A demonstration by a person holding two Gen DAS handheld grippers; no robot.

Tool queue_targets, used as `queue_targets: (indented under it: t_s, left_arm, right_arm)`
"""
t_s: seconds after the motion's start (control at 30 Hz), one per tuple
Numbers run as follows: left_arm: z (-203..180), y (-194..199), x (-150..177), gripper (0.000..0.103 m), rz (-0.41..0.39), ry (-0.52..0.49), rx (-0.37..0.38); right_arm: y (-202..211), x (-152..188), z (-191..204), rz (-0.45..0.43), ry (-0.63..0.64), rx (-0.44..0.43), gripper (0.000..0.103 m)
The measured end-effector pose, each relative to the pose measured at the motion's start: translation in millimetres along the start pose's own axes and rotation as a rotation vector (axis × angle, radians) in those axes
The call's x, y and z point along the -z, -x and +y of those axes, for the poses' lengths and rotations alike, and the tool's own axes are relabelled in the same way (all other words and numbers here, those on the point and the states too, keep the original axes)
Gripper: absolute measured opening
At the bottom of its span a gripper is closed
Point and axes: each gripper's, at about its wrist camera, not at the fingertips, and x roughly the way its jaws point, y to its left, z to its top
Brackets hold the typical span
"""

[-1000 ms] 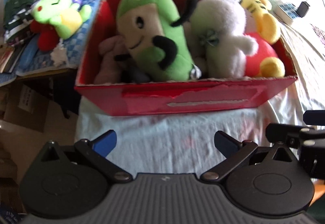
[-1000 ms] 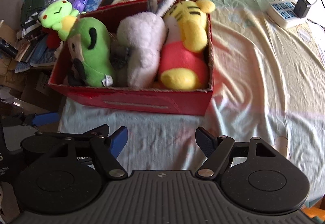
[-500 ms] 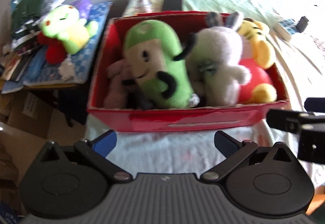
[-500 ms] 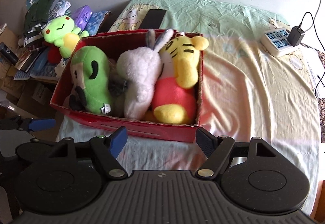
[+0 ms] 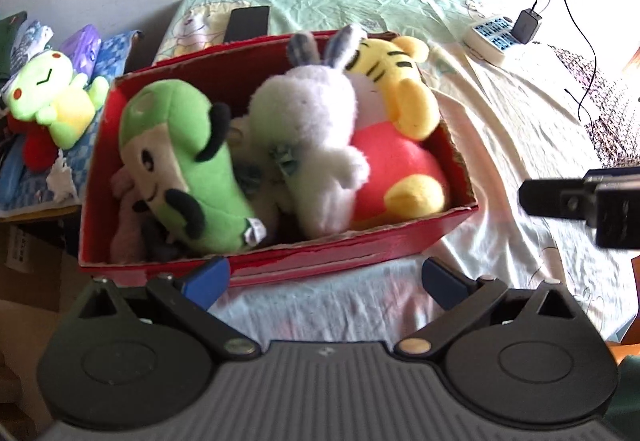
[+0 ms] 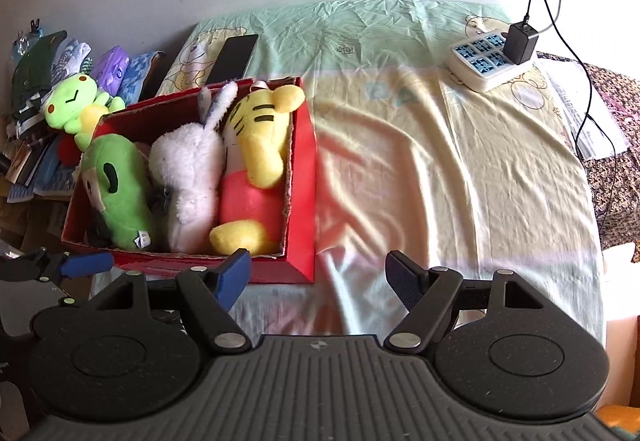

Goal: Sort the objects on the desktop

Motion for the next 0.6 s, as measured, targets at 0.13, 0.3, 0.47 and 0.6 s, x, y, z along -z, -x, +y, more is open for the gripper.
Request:
queue_targets:
  t_s: [0.13, 0.3, 0.47, 0.6]
  left_arm:
    - [-2, -2, -1, 0.102, 0.000, 0.003, -0.002]
    - [-2, 0, 1, 0.102, -0.024, 0.015, -0.007]
    - [5, 1, 7, 0.102, -0.038, 0.025, -0.010]
    - [14, 2, 5, 0.102, -0.051, 0.048, -0.019]
  right_arm:
    - [2, 0, 2, 0.004, 0.044, -0.016, 0.077]
    - [5, -2, 1, -0.007, 0.066, -0.025, 0.077]
    - [1, -4, 5, -0.004, 0.066, -0.017, 0.077]
    - [1, -6, 12, -0.016, 0.077, -0.009, 0.077]
